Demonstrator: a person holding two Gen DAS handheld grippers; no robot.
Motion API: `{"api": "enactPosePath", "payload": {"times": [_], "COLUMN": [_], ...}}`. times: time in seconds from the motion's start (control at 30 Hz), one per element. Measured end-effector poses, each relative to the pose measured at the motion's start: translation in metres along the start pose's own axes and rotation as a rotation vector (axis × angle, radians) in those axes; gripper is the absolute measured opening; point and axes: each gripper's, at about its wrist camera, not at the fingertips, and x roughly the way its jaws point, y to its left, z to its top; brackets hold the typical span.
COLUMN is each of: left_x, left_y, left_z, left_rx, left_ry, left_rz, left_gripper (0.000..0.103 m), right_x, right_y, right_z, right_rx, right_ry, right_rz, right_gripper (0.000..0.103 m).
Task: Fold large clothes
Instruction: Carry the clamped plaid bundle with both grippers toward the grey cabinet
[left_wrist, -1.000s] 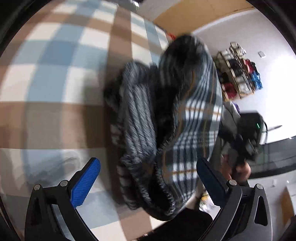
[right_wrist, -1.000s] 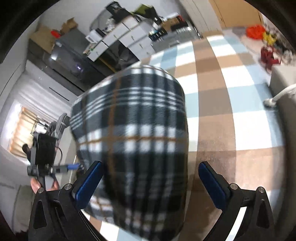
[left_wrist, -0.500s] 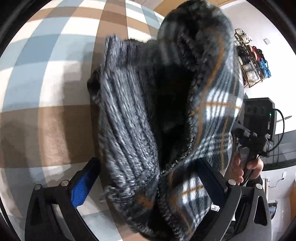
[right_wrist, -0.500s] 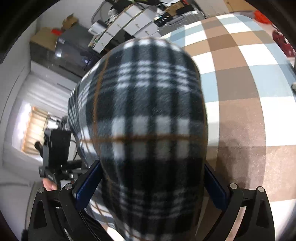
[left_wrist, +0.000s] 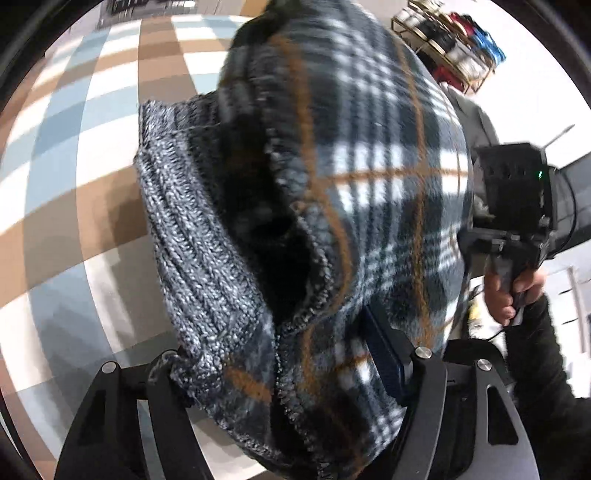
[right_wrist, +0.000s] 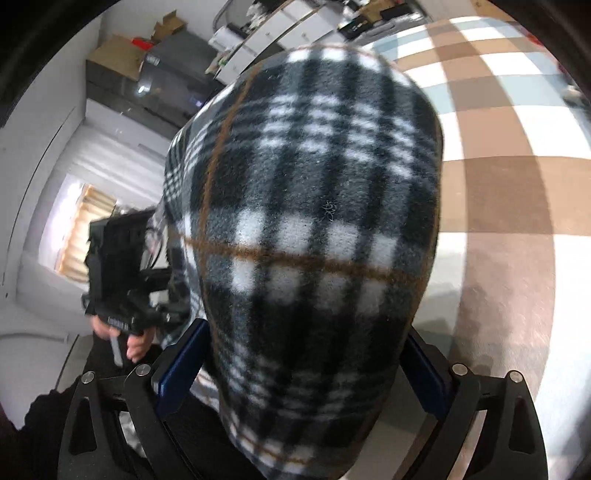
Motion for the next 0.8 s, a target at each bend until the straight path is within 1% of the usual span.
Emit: {"api": "enactPosePath", "payload": {"times": [0.03,0.13,0.27,0.3,0.37,0.4,0.5,0.57,0.6,0.63,0.67,0.7,0.73,0.77,0.8], "left_x": [0.0,0.0,0.003,0.003,0.004,0.005,0.004,0.003,0.002,0.0,-0.001,0.0,0.0,-0.003,-0.005], "left_y": [-0.006,-0.003,0.018,0.024,0.03,0.029,0.032,0.035,0.037,0.039,0.044,0.047,0.048,0.049,0.049], "left_z": [0.002,0.001,-0.01,-0.012,-0.012,-0.002,0.002,0.004,0.005,0.006,0.01,0.009,0.008,0.009,0.009], "left_rx": [0.011,-0.007,-0.023,-0.024,-0.013,-0.016,-0.013,-0.019,-0.032,-0.041,-0.049,-0.056,-0.055,-0.052,-0.047], "left_ry": [-0.009,-0.014,-0.029,-0.031,-0.019,-0.013,0.004,0.005,-0.001,-0.003,-0.008,-0.009,-0.01,-0.018,-0.02], "left_rz": [0.011,0.002,-0.021,-0.025,-0.041,-0.046,-0.066,-0.106,-0.122,-0.14,-0.159,-0.175,-0.186,-0.198,-0.209], "left_gripper": [0.069,0.071,0.079,0.08,0.08,0.08,0.077,0.065,0.062,0.056,0.049,0.048,0.041,0.038,0.037], "right_x": [0.0,0.009,0.021,0.027,0.03,0.031,0.029,0.023,0.021,0.019,0.015,0.011,0.007,0.006,0.004], "right_y": [0.0,0.001,0.001,-0.003,-0.006,-0.007,-0.01,-0.011,-0.012,-0.014,-0.015,-0.016,-0.017,-0.016,-0.016], "right_z": [0.0,0.007,0.011,0.015,0.012,0.011,-0.01,-0.019,-0.022,-0.027,-0.032,-0.034,-0.036,-0.037,-0.039], "right_rx": [0.002,-0.015,-0.002,0.001,0.006,0.006,0.012,0.021,0.026,0.04,0.053,0.067,0.075,0.073,0.069], "right_ry": [-0.013,-0.026,-0.039,-0.043,-0.059,-0.072,-0.096,-0.112,-0.125,-0.135,-0.142,-0.15,-0.156,-0.157,-0.16], "right_rz": [-0.012,-0.055,-0.054,-0.052,-0.051,-0.051,-0.046,-0.037,-0.033,-0.028,-0.018,-0.005,0.003,0.008,0.006], "right_gripper": [0.098,0.098,0.1,0.1,0.1,0.1,0.098,0.093,0.089,0.083,0.081,0.078,0.075,0.074,0.073]}}
